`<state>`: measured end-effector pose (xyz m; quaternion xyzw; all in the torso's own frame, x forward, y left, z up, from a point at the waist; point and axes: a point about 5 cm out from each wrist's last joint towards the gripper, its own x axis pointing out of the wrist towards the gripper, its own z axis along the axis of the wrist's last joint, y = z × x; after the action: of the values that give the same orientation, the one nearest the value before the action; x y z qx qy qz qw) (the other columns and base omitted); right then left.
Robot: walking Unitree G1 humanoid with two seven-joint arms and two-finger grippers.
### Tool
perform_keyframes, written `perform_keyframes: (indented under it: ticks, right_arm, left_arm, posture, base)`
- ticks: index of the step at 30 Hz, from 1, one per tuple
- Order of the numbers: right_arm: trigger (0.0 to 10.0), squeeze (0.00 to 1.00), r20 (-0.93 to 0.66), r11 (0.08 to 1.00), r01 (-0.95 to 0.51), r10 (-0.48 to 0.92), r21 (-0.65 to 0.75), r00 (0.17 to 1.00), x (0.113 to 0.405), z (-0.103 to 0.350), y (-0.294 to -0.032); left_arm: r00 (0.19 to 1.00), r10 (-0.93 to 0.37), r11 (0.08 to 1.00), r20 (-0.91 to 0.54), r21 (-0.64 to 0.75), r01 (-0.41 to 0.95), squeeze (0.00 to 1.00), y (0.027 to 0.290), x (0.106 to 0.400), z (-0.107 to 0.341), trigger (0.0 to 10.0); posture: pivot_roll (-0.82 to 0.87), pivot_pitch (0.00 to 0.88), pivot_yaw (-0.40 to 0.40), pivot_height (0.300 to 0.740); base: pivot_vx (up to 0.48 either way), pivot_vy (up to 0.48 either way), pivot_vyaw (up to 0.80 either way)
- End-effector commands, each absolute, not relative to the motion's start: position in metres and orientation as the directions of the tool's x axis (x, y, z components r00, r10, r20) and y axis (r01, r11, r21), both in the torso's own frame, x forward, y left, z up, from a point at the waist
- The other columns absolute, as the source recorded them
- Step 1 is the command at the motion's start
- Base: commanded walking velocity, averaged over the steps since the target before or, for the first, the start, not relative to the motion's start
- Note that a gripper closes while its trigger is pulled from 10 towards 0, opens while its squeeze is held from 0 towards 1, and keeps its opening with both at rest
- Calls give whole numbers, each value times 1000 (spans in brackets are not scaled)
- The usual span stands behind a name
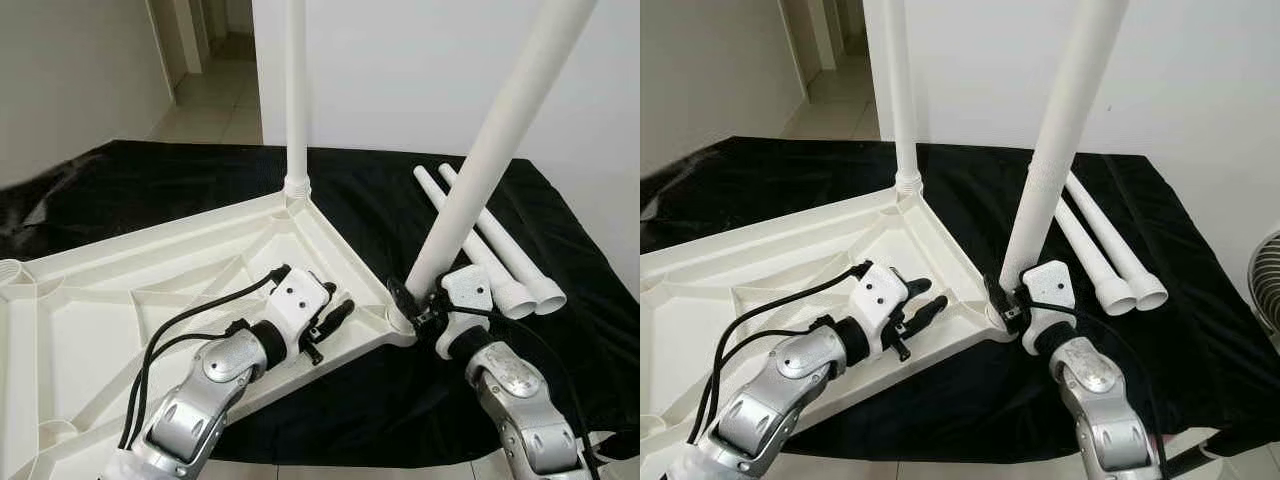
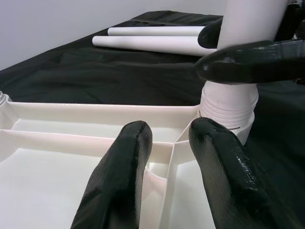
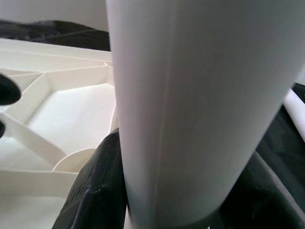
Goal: Building children table
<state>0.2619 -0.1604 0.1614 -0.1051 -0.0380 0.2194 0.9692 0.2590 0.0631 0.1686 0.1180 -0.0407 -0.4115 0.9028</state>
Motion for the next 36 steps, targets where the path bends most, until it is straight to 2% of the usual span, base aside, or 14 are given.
perform_keyframes:
  ticks: [1, 8, 12, 17, 24, 36]
  right_arm:
    - [10000, 0, -81, 868, -454, 447, -204, 891, 258, 141, -164]
    - [10000, 0, -129, 818, -530, 514, -224, 848, 259, 134, -168]
    - [10000, 0, -137, 829, -521, 503, -205, 854, 261, 132, -171]
    - [10000, 0, -136, 873, -464, 447, -152, 884, 270, 132, -176]
    - [10000, 0, -135, 932, -362, 360, 7, 923, 281, 134, -182]
    - [10000, 0, -178, 945, -321, 327, 64, 928, 282, 124, -182]
  left_arm:
    - [559, -827, 532, -52, 247, 810, 0, 59, 253, 170, 10000]
    - [562, -826, 536, -48, 243, 808, 0, 60, 255, 172, 10000]
    - [566, -823, 539, -47, 246, 805, 0, 60, 256, 173, 10000]
    - [570, -820, 544, -44, 247, 802, 0, 61, 257, 174, 10000]
    - [576, -816, 552, -37, 244, 798, 0, 61, 257, 176, 10000]
    - [584, -811, 560, -36, 240, 793, 0, 62, 257, 176, 10000]
  posture:
    - [-21, 55, 23, 740]
    - [-22, 54, 28, 740]
    - [-22, 52, 27, 740]
    - [-21, 51, 26, 740]
    - [-19, 56, 20, 740]
    - [-18, 61, 21, 740]
  base:
    - [0, 0, 0]
    - [0, 0, 0]
    - [0, 0, 0]
    - [0, 0, 0]
    - [0, 0, 0]
    - [0, 0, 0]
